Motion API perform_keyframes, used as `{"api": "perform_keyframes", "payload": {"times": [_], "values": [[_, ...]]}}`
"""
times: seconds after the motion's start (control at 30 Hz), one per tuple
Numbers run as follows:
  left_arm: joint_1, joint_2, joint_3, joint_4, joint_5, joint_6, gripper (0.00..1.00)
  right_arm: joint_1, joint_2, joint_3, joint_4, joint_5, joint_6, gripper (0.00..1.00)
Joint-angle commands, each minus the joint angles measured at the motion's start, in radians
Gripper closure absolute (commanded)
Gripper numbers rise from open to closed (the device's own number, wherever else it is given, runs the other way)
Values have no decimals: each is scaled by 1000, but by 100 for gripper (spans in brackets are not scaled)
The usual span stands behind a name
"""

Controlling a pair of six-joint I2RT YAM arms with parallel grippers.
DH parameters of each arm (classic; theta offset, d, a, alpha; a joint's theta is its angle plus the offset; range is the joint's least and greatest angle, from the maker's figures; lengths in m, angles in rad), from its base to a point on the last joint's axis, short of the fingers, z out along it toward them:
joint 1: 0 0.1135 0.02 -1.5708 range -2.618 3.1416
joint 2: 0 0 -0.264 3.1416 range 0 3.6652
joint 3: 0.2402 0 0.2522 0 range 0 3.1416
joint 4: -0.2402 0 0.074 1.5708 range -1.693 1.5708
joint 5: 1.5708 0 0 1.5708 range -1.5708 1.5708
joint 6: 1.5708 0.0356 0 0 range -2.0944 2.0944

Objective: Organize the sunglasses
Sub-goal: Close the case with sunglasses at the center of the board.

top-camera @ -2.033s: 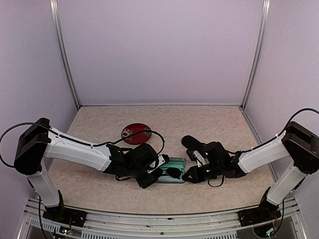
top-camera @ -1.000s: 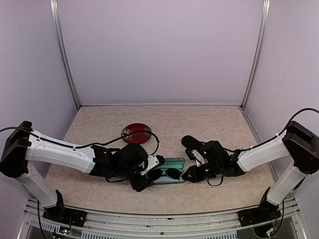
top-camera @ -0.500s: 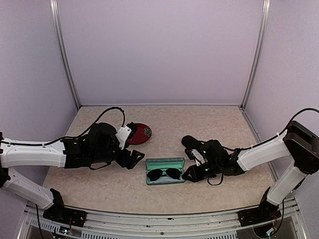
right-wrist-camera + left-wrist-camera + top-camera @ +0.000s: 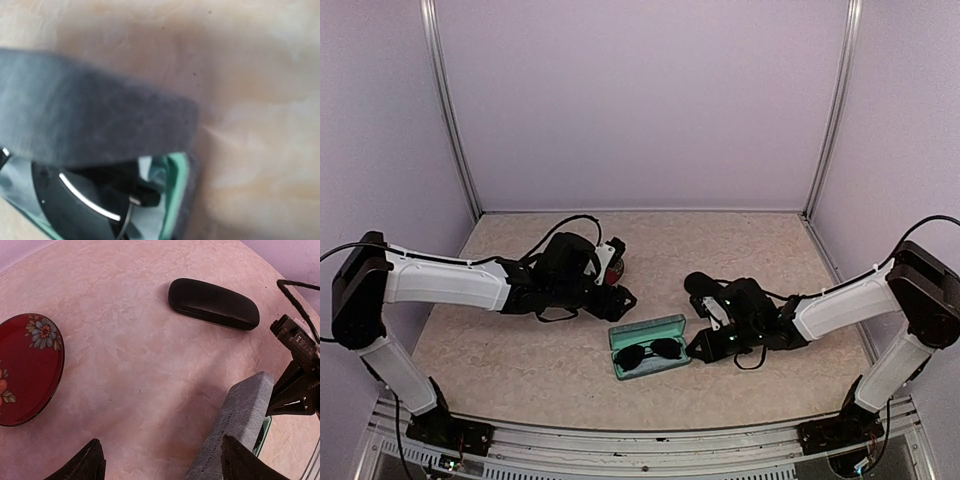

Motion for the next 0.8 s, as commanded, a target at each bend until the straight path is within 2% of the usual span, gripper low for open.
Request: {"api": "perform_keyframes", "payload": {"times": [0.0,0.4,0.77], "values": [[-1,41,19,57,115,-62,25,10,27,29,-23,26,-11,92],[-49,102,-5,114,243,-96,48,10,48,29,-10,14,-10,93],[-99,126,-26,138,253,-98,71,13,58,18,13,6,8,93]]}}
